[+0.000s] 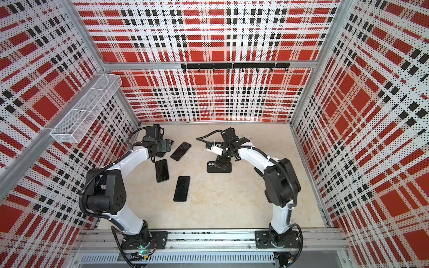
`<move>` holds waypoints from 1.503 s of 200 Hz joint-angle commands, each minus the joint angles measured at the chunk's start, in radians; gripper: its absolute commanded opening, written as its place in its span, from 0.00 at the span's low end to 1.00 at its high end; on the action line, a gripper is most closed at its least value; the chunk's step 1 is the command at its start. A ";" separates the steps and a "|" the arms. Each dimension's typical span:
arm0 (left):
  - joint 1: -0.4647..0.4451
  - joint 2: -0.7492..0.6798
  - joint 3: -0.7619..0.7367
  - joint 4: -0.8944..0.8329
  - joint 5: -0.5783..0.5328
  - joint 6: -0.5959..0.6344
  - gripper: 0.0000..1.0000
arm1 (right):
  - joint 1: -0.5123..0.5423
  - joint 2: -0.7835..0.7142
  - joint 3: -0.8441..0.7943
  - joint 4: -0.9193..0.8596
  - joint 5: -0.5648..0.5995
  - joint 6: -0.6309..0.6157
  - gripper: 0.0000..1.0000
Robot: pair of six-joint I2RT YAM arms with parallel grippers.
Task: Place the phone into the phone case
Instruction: 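Lower the black case flat onto the table center and open the right gripper, then grasp the blue-framed phone with the left gripper while the right arm withdraws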
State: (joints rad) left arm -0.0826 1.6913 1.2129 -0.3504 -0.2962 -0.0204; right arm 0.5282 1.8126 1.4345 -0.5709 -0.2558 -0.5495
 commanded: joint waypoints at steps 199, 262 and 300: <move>0.082 0.090 -0.060 -0.377 0.251 -0.199 0.98 | -0.114 -0.267 -0.407 0.310 0.314 0.842 1.00; 0.067 0.171 -0.037 -0.376 0.198 -0.215 0.98 | -0.124 -0.332 -0.417 0.333 0.363 0.800 1.00; 0.067 0.169 -0.062 -0.339 0.207 -0.219 0.99 | -0.316 -0.356 -0.368 0.320 0.378 0.694 1.00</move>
State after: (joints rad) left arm -0.0128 1.8462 1.1637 -0.7116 -0.0727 -0.2314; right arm 0.3218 1.4906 1.0286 -0.2718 0.0814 0.2337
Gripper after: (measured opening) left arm 0.986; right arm 0.998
